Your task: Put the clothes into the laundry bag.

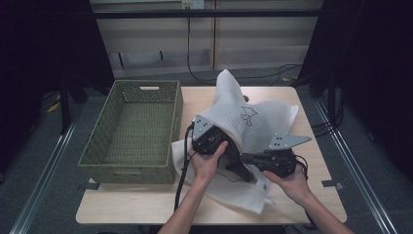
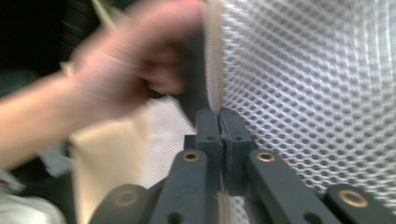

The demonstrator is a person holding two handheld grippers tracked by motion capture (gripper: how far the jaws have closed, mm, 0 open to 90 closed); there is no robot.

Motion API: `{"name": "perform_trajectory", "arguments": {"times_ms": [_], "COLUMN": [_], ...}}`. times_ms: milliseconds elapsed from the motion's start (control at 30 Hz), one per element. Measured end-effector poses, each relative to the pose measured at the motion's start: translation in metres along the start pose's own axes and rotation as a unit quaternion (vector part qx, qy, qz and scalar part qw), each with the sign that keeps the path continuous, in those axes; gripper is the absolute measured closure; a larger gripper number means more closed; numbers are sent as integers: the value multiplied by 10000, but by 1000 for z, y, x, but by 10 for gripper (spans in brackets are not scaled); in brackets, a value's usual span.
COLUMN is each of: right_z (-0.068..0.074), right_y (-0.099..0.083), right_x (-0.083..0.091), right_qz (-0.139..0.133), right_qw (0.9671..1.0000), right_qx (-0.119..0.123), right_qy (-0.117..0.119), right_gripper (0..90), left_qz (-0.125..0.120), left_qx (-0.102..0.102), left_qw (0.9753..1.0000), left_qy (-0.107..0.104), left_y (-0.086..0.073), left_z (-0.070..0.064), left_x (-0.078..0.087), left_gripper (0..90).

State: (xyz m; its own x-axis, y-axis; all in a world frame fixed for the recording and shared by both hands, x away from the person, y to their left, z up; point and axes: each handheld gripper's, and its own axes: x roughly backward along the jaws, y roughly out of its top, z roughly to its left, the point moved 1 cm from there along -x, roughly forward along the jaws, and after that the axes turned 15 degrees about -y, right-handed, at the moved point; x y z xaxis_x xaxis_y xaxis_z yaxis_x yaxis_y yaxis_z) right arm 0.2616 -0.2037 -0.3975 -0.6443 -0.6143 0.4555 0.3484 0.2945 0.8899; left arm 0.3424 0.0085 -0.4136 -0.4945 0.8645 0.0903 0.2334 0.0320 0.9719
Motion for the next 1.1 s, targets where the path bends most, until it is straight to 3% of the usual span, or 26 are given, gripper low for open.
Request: {"name": "perform_trajectory", "arguments": {"times_ms": [67, 133, 200, 233, 333, 367, 433, 600, 667, 800, 867, 900, 1000, 1100], "right_z": [4, 5, 4, 4, 1, -1, -7, -13, -16, -24, -27, -27, -26, -20], "right_y": [7, 9, 6, 0, -8, -14, -23, -33, -35, -36, -33, -28, -21, -13], "right_x": [6, 8, 3, -5, -12, -16, -23, -27, -26, -23, -19, -15, -10, -6], "right_qz": [-151, -190, -57, 137, 349, 429, 602, 738, 757, 569, 451, 302, 152, -4], "right_qw": [9995, 9981, 9975, 9972, 9963, 9951, 9930, 9933, 9936, 9941, 9949, 9964, 9975, 9977], "right_qx": [-168, -325, -424, -413, -454, -556, -708, -668, -645, -803, -844, -786, -687, -392], "right_qy": [232, 480, 557, 615, 648, 696, 728, 592, 526, 454, 320, 121, -78, -550], "right_gripper": [900, 900, 900, 900, 900, 900, 900, 899, 897, 786, 693, 609, 581, 536], "left_qz": [-22, 229, 594, 691, 745, 762, 845, 1230, 1259, 1321, 1411, 1406, 1496, 1540], "left_qx": [70, -16, -166, -237, -124, -141, -79, -13, 33, 32, 21, -2, -68, -65], "left_qw": [10000, 9997, 9981, 9973, 9971, 9970, 9961, 9919, 9913, 9903, 9885, 9883, 9858, 9823], "left_qy": [13, 20, 85, 59, -97, -69, -220, -325, -386, -439, -535, -595, -761, -1061], "left_y": [-6, -18, -32, -39, -52, -55, -57, -69, -73, -74, -74, -75, -76, -78], "left_z": [6, 9, 10, 11, 16, 17, 20, 24, 25, 21, 19, 16, 6, -6], "left_x": [-2, -7, -15, -18, -22, -21, -22, -29, -32, -32, -32, -33, -35, -41], "left_gripper": [742, 733, 727, 721, 719, 719, 719, 707, 683, 653, 636, 612, 588, 508]}}
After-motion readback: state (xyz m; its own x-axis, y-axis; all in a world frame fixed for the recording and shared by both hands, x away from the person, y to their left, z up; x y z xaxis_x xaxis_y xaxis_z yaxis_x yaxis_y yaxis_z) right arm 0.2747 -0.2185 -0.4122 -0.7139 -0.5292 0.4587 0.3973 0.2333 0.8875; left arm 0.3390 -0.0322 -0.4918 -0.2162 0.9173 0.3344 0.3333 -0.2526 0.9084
